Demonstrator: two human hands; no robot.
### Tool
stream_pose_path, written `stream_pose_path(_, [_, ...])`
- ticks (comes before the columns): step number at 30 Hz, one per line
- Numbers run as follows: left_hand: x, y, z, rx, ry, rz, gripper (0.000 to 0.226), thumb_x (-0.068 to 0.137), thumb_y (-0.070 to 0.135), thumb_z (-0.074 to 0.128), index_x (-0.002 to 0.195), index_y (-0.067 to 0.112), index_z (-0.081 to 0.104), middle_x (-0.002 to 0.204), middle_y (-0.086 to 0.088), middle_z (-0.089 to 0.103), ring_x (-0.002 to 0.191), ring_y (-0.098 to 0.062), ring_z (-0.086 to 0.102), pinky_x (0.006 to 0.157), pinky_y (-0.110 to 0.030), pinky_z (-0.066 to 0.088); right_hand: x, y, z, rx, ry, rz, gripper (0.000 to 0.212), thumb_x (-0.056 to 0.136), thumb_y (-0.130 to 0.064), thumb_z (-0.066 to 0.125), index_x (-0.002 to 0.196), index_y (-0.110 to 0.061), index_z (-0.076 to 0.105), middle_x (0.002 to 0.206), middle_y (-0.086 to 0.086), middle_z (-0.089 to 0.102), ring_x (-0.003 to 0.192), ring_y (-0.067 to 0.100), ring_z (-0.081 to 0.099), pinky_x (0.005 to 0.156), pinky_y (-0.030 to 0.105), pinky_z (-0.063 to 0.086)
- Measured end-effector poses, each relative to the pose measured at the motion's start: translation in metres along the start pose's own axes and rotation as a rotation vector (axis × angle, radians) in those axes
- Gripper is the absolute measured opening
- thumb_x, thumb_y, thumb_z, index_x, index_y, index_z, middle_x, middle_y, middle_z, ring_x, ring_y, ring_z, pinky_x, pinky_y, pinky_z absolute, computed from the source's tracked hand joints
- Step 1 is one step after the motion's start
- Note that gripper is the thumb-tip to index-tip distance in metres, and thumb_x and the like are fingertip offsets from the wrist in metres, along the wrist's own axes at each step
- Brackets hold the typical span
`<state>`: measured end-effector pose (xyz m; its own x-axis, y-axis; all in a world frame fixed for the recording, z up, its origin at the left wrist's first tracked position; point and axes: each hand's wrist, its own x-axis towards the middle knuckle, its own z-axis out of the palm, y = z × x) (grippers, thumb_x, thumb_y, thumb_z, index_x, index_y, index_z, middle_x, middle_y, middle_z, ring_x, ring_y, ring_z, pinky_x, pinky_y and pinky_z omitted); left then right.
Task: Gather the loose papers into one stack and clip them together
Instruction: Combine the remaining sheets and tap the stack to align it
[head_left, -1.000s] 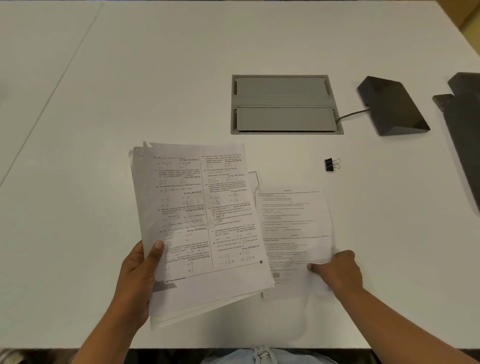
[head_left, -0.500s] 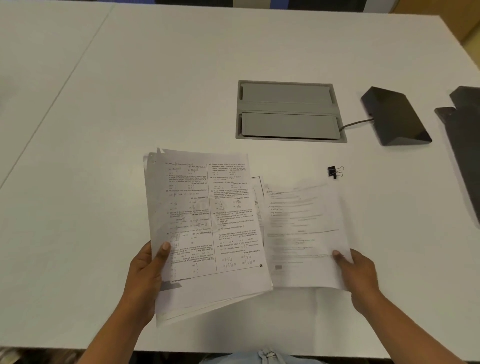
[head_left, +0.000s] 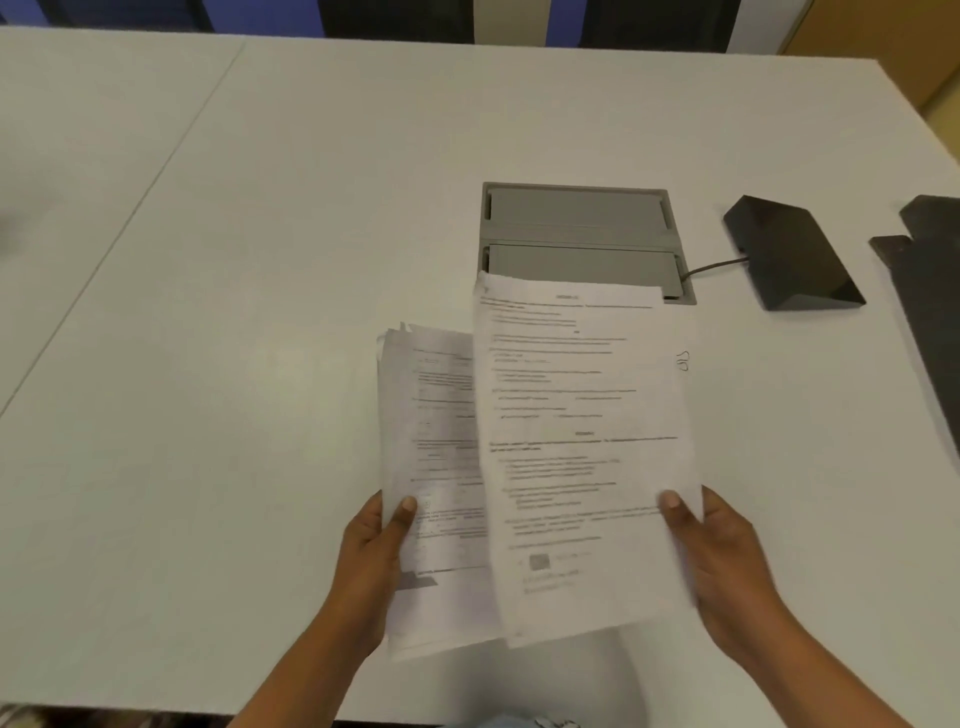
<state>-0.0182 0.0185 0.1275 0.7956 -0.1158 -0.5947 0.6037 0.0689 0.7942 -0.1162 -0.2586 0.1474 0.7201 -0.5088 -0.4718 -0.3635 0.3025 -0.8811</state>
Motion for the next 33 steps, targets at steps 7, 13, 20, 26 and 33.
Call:
stream_pose_path(7, [-0.009,0.003,0.032,-0.006,-0.124,-0.016,0.016,0.094,0.018,0.062,0.107,0.016,0.072,0.103,-0.015,0.077,0.094,-0.037,0.074,0.079,-0.05,0.061,-0.001,0.01,0.023,-0.325,0.058,-0.032,0.032,0.078,-0.026,0.079,0.102,-0.02,0.058,0.105,-0.001,0.069,0.095,0.02,0.067,0.074,0.032,0.054])
stream_pose_path(13, [-0.009,0.013,0.042,-0.005,-0.205,-0.003,0.024,0.092,0.023,0.064,0.114,0.016,0.069,0.108,-0.014,0.076,0.097,-0.035,0.074,0.083,-0.051,0.06,0.007,-0.001,0.01,-0.141,-0.156,0.107,0.046,0.081,-0.024,0.075,0.123,-0.023,0.057,0.117,-0.001,0.072,0.101,0.022,0.071,0.083,0.038,0.058])
stream_pose_path(20, [-0.01,0.013,0.047,-0.042,-0.216,-0.129,0.037,0.101,0.049,0.039,0.123,0.032,0.064,0.113,-0.001,0.077,0.102,-0.024,0.074,0.089,-0.046,0.059,0.005,-0.001,0.003,-0.157,-0.261,0.053,0.054,0.073,-0.019,0.082,0.123,-0.02,0.062,0.117,0.002,0.074,0.105,0.025,0.071,0.092,0.049,0.055])
stream_pose_path(26, [-0.012,0.013,0.048,0.06,-0.241,-0.042,0.028,0.1,0.028,0.052,0.126,0.026,0.062,0.116,0.0,0.076,0.105,-0.024,0.073,0.093,-0.05,0.057,0.002,0.004,-0.003,-0.148,-0.271,0.053,0.053,0.077,-0.026,0.081,0.125,-0.022,0.061,0.118,-0.001,0.074,0.106,0.022,0.071,0.092,0.045,0.055])
stream_pose_path(33, [-0.003,0.01,0.047,0.139,-0.324,-0.041,0.025,0.1,0.024,0.054,0.119,0.017,0.069,0.114,0.0,0.076,0.105,-0.021,0.073,0.09,-0.039,0.059,0.003,0.007,-0.011,-0.136,-0.169,0.083,0.037,0.084,-0.03,0.07,0.12,-0.021,0.066,0.111,0.001,0.076,0.101,0.022,0.073,0.091,0.044,0.054])
